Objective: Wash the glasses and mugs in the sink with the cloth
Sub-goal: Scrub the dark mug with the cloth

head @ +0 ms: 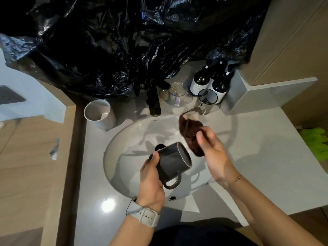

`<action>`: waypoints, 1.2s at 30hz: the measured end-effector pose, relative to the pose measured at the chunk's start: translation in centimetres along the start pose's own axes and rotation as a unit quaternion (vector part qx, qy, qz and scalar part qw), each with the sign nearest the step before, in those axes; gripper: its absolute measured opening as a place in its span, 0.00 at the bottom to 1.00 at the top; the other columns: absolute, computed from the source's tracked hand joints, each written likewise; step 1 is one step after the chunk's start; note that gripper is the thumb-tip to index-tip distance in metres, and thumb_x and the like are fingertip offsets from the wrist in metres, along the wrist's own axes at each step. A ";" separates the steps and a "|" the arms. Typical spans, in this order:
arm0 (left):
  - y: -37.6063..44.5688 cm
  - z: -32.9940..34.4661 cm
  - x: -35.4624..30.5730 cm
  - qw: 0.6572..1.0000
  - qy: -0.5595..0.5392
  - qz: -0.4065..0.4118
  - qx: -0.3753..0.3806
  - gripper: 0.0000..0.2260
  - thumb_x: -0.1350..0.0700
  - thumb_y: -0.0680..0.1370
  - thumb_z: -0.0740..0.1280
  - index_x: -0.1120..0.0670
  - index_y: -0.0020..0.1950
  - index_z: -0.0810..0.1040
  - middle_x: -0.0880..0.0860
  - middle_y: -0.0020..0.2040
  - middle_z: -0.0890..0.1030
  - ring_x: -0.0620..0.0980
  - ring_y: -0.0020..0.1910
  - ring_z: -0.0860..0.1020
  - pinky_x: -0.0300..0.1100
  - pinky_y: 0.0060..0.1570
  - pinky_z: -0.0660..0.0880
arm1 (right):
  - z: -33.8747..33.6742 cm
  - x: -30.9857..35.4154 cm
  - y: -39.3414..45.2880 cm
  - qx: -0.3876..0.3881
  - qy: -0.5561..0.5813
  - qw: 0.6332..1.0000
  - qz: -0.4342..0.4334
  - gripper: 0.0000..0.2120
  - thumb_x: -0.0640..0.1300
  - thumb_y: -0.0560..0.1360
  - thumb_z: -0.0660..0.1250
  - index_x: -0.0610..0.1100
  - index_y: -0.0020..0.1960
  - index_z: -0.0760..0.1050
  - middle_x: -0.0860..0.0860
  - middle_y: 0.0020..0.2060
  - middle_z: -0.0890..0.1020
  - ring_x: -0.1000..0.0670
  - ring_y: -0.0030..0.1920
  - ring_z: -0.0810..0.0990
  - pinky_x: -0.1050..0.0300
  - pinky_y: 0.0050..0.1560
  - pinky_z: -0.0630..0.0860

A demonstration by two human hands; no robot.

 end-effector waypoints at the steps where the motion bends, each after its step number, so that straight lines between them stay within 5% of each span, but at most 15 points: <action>1: -0.1 0.2 0.0 1.000 -0.006 0.003 0.007 0.17 0.54 0.82 0.61 0.64 0.64 0.77 0.65 0.58 0.82 0.65 0.61 0.78 0.61 0.65 0.73 | 1.2 0.0 -0.8 0.062 -0.028 0.998 -0.014 0.07 0.41 0.81 0.59 0.48 0.48 0.75 0.57 0.48 0.80 0.59 0.51 0.77 0.67 0.54 0.73; 3: -0.3 0.3 -0.3 1.000 -0.012 0.025 0.014 0.15 0.55 0.83 0.58 0.64 0.59 0.79 0.61 0.54 0.84 0.60 0.56 0.82 0.54 0.58 0.79 | 2.7 -0.5 -2.8 0.161 -0.129 0.977 -0.062 0.05 0.46 0.80 0.63 0.48 0.47 0.76 0.57 0.65 0.75 0.59 0.67 0.70 0.52 0.71 0.65; 6: -0.2 0.1 -1.0 0.998 0.002 0.059 0.023 0.13 0.58 0.84 0.57 0.59 0.48 0.80 0.52 0.40 0.86 0.48 0.41 0.83 0.39 0.36 0.80 | 2.5 -2.1 -4.6 0.206 -0.228 0.947 -0.095 0.09 0.51 0.77 0.62 0.47 0.45 0.76 0.61 0.73 0.63 0.56 0.77 0.52 0.36 0.75 0.47; 13: -0.7 0.6 -1.4 0.997 0.031 0.067 0.035 0.12 0.55 0.83 0.60 0.61 0.50 0.79 0.56 0.42 0.84 0.52 0.42 0.83 0.42 0.36 0.80 | 3.7 -1.1 -3.2 0.137 -0.144 0.971 -0.134 0.11 0.49 0.76 0.63 0.41 0.50 0.70 0.52 0.68 0.68 0.49 0.71 0.66 0.42 0.70 0.65; 17: -0.8 0.8 -2.2 0.997 0.032 0.070 0.010 0.12 0.53 0.82 0.61 0.57 0.46 0.80 0.53 0.39 0.85 0.48 0.38 0.84 0.46 0.42 0.82 | 3.4 -2.1 -1.8 0.068 -0.053 0.994 -0.069 0.22 0.47 0.76 0.67 0.49 0.66 0.64 0.62 0.64 0.71 0.56 0.67 0.71 0.52 0.68 0.71; 20: -0.9 0.9 -2.7 0.996 0.037 0.078 -0.004 0.11 0.54 0.82 0.62 0.57 0.45 0.79 0.50 0.35 0.85 0.45 0.34 0.83 0.38 0.32 0.80 | 3.7 -3.4 -1.3 0.080 -0.057 0.995 -0.028 0.31 0.49 0.71 0.72 0.56 0.70 0.63 0.59 0.66 0.72 0.58 0.65 0.72 0.61 0.66 0.70; 25: -0.8 1.2 -3.4 0.989 0.072 0.126 -0.041 0.09 0.54 0.82 0.63 0.52 0.44 0.78 0.47 0.32 0.83 0.47 0.36 0.82 0.39 0.35 0.78 | 4.1 -4.9 -1.1 0.072 -0.001 0.994 0.086 0.25 0.55 0.68 0.74 0.58 0.62 0.70 0.50 0.60 0.78 0.56 0.57 0.80 0.62 0.57 0.77; 30: -1.4 2.1 -3.9 0.954 0.203 0.222 -0.013 0.11 0.48 0.82 0.64 0.51 0.42 0.74 0.49 0.31 0.78 0.51 0.34 0.77 0.51 0.41 0.75 | 5.4 -7.3 -1.5 0.086 0.181 0.947 0.250 0.29 0.58 0.69 0.73 0.47 0.65 0.73 0.44 0.57 0.82 0.44 0.57 0.82 0.45 0.60 0.77; 33: -1.6 2.0 -4.1 0.959 0.181 0.217 -0.011 0.10 0.48 0.80 0.66 0.53 0.43 0.76 0.49 0.34 0.79 0.50 0.37 0.78 0.50 0.43 0.75 | 4.6 -7.4 -1.3 0.033 0.140 0.965 0.218 0.25 0.58 0.69 0.73 0.49 0.62 0.74 0.47 0.54 0.84 0.47 0.54 0.83 0.47 0.59 0.77; 36: -0.8 2.1 -4.1 0.987 0.095 0.131 -0.002 0.11 0.52 0.82 0.64 0.59 0.52 0.80 0.57 0.45 0.85 0.53 0.44 0.83 0.47 0.47 0.80 | 3.6 -5.3 -1.3 -0.014 0.027 0.998 0.062 0.21 0.54 0.67 0.75 0.56 0.57 0.72 0.53 0.49 0.83 0.53 0.52 0.82 0.61 0.53 0.77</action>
Point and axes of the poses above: each hand's wrist, its own y-axis towards the middle knuckle, its own z-axis out of the palm, x = y × z, the point moved 9 cm from there along y, towards the middle knuckle
